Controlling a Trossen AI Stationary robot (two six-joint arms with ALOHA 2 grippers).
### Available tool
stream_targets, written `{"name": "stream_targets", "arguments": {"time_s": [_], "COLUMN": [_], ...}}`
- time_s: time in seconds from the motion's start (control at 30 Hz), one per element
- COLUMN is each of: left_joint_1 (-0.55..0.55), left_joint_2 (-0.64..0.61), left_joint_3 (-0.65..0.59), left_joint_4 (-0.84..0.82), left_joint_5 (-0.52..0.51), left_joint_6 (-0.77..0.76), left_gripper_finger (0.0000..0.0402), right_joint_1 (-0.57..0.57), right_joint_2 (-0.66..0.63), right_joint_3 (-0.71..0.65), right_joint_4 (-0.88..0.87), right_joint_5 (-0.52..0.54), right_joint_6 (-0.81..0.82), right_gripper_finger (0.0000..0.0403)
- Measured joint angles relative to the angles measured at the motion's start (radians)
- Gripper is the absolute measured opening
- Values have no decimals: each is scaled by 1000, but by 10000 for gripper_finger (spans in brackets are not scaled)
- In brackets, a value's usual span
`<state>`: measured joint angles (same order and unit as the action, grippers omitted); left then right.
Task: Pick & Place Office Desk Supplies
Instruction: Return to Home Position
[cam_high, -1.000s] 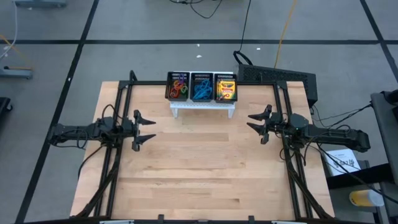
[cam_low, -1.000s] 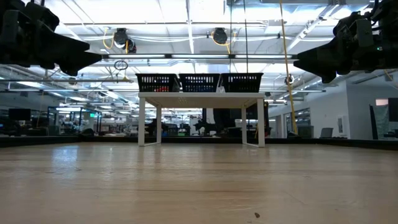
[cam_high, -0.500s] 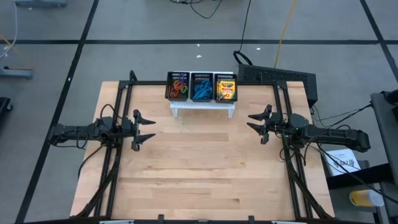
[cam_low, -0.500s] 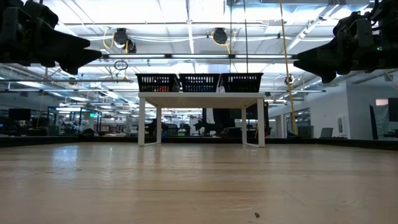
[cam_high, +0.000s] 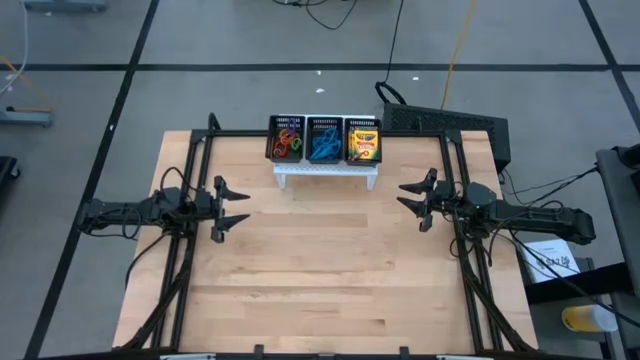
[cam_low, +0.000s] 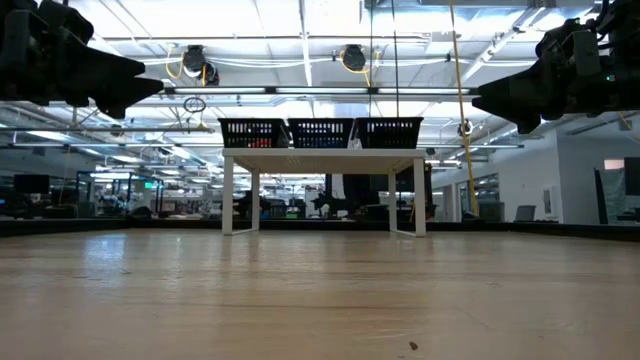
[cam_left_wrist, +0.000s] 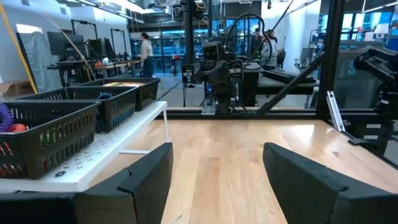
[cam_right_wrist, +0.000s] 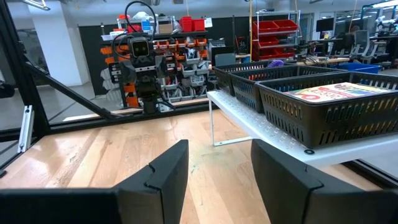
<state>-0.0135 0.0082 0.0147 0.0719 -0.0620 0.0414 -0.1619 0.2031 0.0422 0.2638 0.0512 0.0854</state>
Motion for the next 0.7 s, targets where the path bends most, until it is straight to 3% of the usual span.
{"name": "stream_targets", "arguments": {"time_s": [0.37,0.7], "left_joint_1": [0,0], "left_joint_2": [0,0], "left_joint_3": [0,1], "left_joint_4": [0,0], "left_joint_5": [0,0], "left_joint_6": [-1,-1], "left_gripper_finger": [268,253], "right_joint_1": [0,0], "right_joint_2": [0,0], "right_joint_3": [0,0], "right_joint_4": [0,0], "right_joint_5": [0,0], "right_joint_6": [0,0], "right_gripper_finger": [164,164]}}
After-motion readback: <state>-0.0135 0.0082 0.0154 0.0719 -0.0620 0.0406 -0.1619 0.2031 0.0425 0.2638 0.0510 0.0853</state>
